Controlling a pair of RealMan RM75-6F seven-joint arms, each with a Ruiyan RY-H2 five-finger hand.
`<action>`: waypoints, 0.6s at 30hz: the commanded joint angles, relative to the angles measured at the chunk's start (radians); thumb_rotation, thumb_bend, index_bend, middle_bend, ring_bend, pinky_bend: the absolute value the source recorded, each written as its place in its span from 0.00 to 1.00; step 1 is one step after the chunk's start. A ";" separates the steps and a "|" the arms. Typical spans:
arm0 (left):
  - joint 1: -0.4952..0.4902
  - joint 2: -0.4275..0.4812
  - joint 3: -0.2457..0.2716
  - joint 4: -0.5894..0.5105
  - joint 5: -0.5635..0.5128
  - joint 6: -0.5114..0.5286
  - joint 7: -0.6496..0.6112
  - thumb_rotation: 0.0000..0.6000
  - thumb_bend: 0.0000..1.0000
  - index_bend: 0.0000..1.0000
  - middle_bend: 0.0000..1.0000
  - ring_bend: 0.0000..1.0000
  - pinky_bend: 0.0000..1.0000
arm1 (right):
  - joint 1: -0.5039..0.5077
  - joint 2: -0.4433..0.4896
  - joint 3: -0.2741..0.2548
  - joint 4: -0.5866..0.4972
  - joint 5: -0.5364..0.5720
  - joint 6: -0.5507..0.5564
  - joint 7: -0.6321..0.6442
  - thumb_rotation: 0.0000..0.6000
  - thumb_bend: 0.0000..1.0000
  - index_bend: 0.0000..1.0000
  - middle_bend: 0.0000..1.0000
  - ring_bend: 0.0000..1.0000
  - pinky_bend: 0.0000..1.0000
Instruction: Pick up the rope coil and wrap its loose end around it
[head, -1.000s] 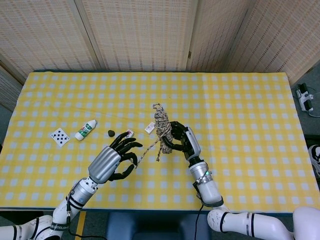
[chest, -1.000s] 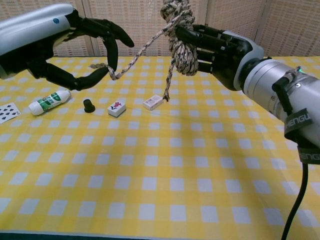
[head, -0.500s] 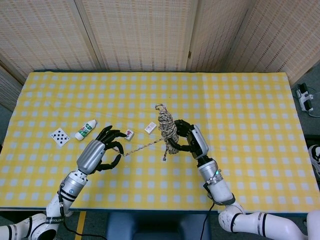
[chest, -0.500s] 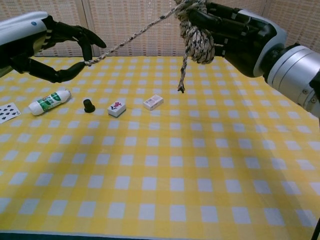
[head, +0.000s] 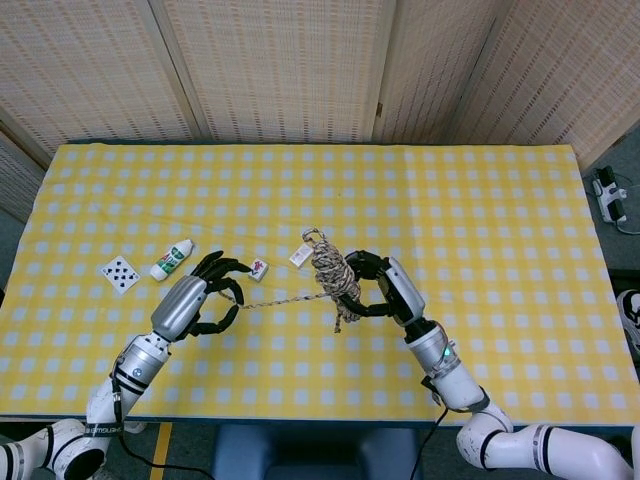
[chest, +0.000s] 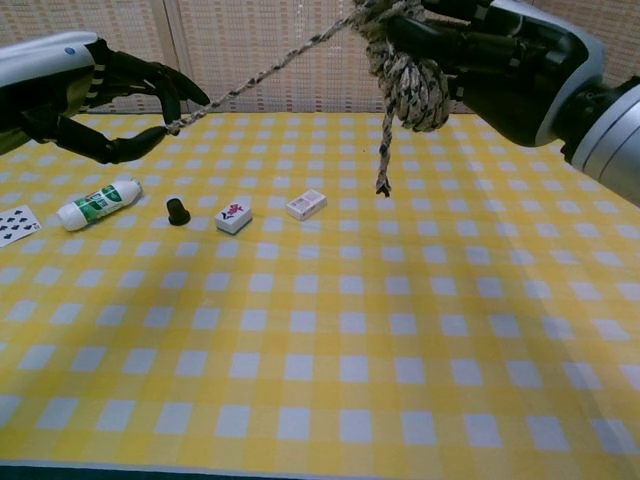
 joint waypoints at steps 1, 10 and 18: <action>-0.018 0.024 -0.006 -0.005 -0.005 -0.035 0.001 1.00 0.59 0.64 0.25 0.16 0.00 | 0.020 0.038 -0.033 -0.011 -0.044 -0.009 -0.032 1.00 0.87 0.80 0.65 0.71 0.63; -0.086 0.094 -0.038 -0.035 -0.053 -0.149 0.076 1.00 0.59 0.64 0.25 0.14 0.00 | 0.100 0.152 -0.109 -0.119 -0.116 -0.123 -0.133 1.00 0.87 0.80 0.65 0.71 0.63; -0.131 0.109 -0.052 -0.057 -0.081 -0.200 0.180 1.00 0.59 0.63 0.23 0.12 0.00 | 0.174 0.217 -0.136 -0.206 -0.062 -0.256 -0.245 1.00 0.87 0.80 0.65 0.72 0.63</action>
